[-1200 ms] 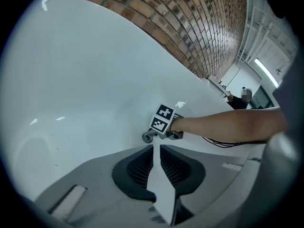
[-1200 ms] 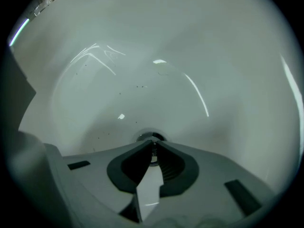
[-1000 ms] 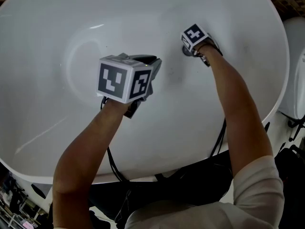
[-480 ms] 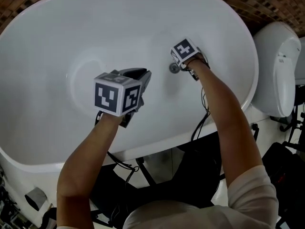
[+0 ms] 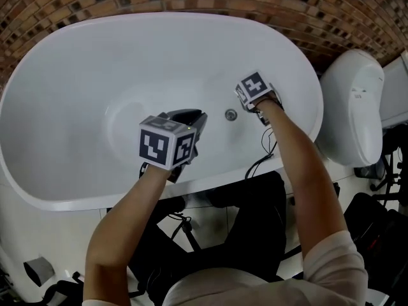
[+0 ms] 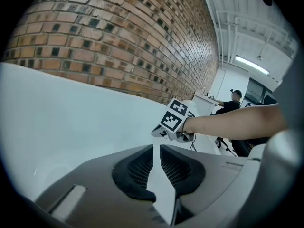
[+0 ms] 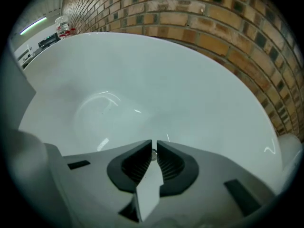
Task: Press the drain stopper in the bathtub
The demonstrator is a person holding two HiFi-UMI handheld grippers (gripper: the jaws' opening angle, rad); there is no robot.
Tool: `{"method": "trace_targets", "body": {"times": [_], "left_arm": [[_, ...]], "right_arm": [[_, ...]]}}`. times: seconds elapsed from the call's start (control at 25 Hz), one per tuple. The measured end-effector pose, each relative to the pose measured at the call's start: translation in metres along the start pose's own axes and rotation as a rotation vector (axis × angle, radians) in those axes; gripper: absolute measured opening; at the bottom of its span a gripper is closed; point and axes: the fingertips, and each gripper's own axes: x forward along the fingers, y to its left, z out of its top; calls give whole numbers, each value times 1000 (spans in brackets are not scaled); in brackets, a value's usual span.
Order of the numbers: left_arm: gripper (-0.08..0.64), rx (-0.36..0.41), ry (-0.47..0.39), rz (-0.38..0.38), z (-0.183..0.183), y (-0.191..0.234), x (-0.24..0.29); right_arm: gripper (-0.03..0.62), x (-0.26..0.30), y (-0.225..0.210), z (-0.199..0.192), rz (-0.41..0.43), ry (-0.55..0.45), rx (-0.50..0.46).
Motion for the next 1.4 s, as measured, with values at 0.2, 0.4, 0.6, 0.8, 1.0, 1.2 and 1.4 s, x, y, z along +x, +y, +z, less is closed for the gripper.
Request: {"method": "trace_targets", "body": {"times": [0.2, 0.4, 0.6, 0.8, 1.0, 1.2, 1.4], "left_arm": [[52, 31, -36, 10, 5, -20, -22], [52, 45, -80, 24, 11, -37, -45], [52, 57, -119, 33, 14, -53, -69], [52, 71, -150, 52, 14, -66, -93], [52, 83, -182, 58, 12, -82, -112], [52, 100, -206, 61, 10, -98, -126], [52, 107, -229, 65, 5, -110, -138]], "right_arm": [[32, -41, 0, 3, -30, -40, -1], [32, -81, 3, 10, -55, -107, -13], [32, -114, 10, 9, -62, -147, -12], [32, -144, 14, 7, -86, -190, -19], [32, -172, 25, 1, -60, -242, 10], [32, -199, 33, -8, -66, -285, 11], [32, -216, 50, -20, -35, -315, 17]]}}
